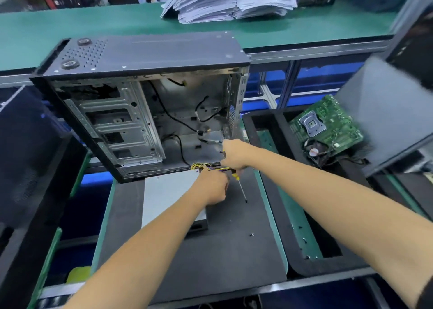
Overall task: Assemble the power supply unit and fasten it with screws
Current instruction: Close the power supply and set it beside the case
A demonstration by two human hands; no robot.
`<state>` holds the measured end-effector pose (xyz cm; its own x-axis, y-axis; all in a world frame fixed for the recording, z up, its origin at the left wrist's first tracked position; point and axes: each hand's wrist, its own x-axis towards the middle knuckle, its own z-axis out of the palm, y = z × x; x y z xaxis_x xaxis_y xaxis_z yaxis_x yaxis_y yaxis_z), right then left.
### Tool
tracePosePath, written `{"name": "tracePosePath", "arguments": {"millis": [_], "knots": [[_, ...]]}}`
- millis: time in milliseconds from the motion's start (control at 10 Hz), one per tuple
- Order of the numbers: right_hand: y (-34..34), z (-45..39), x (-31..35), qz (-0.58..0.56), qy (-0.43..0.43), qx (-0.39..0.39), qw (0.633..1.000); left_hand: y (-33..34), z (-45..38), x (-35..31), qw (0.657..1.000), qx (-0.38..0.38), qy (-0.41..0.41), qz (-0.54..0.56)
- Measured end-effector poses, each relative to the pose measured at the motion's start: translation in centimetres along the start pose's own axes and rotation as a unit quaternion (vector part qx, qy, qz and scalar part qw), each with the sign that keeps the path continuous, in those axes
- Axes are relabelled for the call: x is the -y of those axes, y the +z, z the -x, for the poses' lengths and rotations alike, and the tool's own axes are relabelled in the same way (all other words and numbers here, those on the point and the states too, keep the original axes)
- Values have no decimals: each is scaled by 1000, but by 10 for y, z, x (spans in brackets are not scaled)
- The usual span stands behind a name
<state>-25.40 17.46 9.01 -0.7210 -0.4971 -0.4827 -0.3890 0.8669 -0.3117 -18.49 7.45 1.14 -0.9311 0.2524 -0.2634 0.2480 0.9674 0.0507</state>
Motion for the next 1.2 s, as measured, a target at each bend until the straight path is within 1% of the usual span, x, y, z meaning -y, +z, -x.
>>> {"name": "tracePosePath", "arguments": {"millis": [100, 200, 300, 400, 500, 600, 700, 800, 900, 1000, 1100, 1200], "knots": [[25, -9, -24, -79, 44, 34, 995, 12, -7, -9, 998, 43, -20, -48], [46, -20, -35, -131, 70, 37, 988, 18, -9, -15, 996, 48, -30, -69], [63, -34, -39, -126, 105, 75, 984, 24, -16, -20, 995, 76, -43, -58], [66, -41, -51, -177, 111, 56, 976, 23, -19, -20, 993, 96, -67, -27], [63, -41, -48, -140, 93, 65, 984, 23, -22, -18, 992, 100, -70, -7], [60, -44, -36, -48, 82, 71, 993, 18, -21, -16, 993, 99, -64, -4], [46, -45, -24, 2, 49, 3, 999, 8, -19, -10, 995, 69, -58, 29], [31, -47, -6, -93, 18, -29, 995, -7, -6, 10, 994, -36, -64, 76], [28, -46, 14, -272, 23, -15, 962, -14, 16, 48, 980, -157, -89, 83], [37, -44, 35, -219, -31, -37, 974, -8, 45, 89, 949, -206, -186, 153], [45, -45, 57, -66, -129, -95, 985, 2, 68, 116, 943, -150, -207, 213], [50, -47, 83, 24, -171, -52, 984, 5, 90, 121, 955, -62, -141, 251]]}}
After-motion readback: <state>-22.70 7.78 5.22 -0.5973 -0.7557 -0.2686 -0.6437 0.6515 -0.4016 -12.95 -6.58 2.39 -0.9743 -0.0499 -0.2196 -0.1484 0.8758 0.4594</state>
